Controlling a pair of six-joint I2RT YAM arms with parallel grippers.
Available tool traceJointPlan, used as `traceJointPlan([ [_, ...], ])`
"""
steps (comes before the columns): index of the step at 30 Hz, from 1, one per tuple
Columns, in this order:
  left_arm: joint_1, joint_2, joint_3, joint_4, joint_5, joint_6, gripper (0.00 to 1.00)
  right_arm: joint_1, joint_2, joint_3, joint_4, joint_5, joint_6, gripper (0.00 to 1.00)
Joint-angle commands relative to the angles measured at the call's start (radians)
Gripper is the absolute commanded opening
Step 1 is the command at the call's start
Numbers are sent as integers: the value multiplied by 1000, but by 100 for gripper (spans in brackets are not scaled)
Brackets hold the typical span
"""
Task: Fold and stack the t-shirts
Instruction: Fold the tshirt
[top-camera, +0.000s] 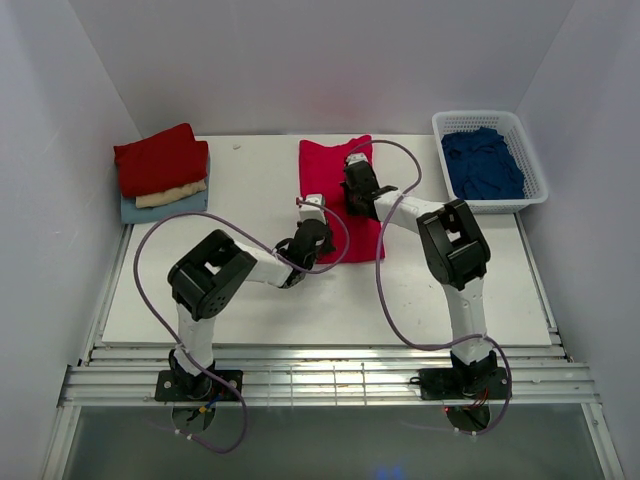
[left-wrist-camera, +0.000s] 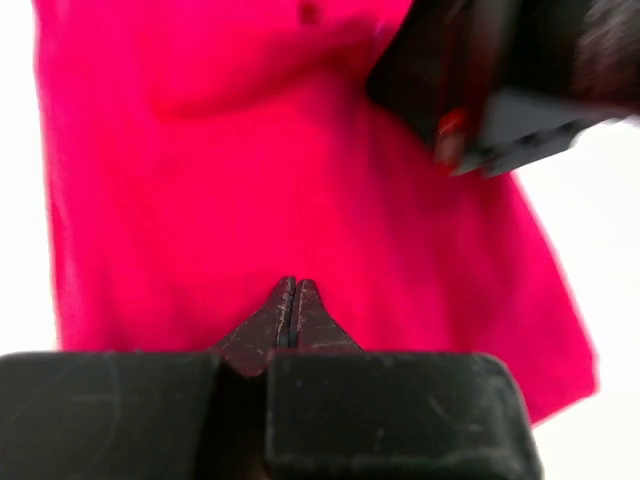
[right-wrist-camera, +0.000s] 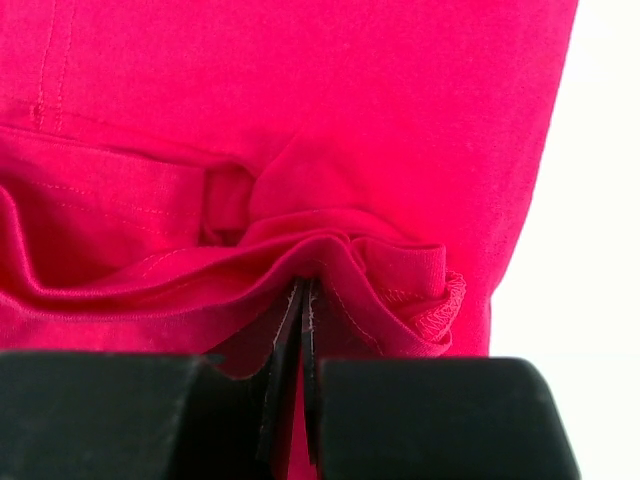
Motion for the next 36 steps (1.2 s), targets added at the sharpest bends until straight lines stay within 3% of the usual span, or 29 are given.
traceJointPlan([
  [1,-12,22,17,-15,60,5,0,29,-19,-95,-122,-26,27,8],
  [10,-28,-30,-101,-8,65,-44,0,85,-108,-211,-110,6,66,8],
  [24,-191,-266,-459,-48,-10,-142,0,103,-186,-218,-148,59,79,8],
  [36,-285,-375,-586,-110,-62,-242,0,105,-235,-214,-152,53,99,8],
])
